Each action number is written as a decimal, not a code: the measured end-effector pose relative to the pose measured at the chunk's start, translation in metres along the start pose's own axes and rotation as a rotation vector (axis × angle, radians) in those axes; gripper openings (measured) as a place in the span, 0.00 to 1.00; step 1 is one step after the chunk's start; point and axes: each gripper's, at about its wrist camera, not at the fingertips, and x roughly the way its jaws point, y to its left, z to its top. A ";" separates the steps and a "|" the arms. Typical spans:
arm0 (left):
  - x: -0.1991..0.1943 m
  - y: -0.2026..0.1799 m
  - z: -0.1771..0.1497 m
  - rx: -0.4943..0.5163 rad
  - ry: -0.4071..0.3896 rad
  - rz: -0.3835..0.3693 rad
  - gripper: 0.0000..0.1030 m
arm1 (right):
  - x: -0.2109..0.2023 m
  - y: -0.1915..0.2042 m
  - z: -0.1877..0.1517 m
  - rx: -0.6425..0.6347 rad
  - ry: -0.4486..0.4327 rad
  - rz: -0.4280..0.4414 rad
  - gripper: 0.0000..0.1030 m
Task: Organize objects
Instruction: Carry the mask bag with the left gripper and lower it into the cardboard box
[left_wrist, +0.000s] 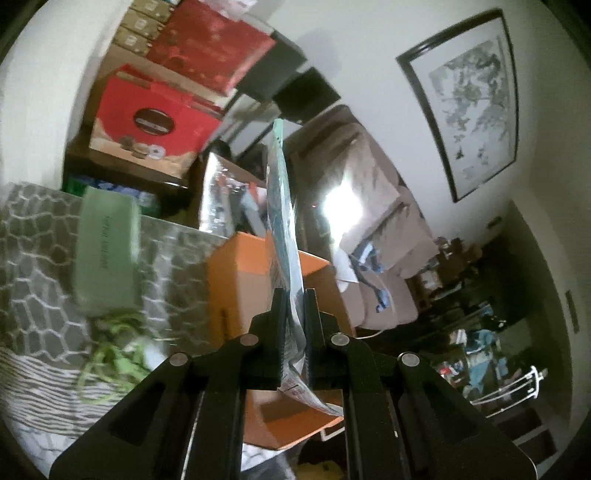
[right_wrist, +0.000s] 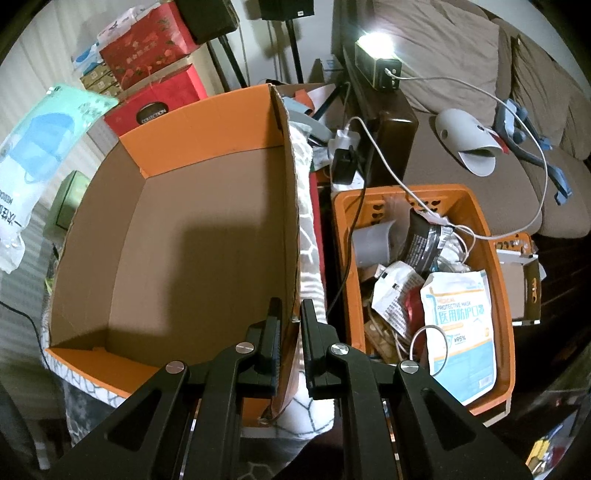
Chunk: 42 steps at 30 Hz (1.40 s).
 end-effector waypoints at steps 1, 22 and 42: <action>0.008 -0.004 -0.003 -0.004 0.003 -0.005 0.07 | 0.000 0.000 0.000 0.001 -0.001 0.001 0.09; 0.146 -0.017 -0.079 -0.156 0.151 -0.078 0.08 | 0.000 0.000 -0.001 0.010 -0.003 0.012 0.09; 0.195 -0.005 -0.120 -0.279 0.194 0.010 0.08 | -0.001 0.001 -0.001 0.012 -0.005 0.015 0.09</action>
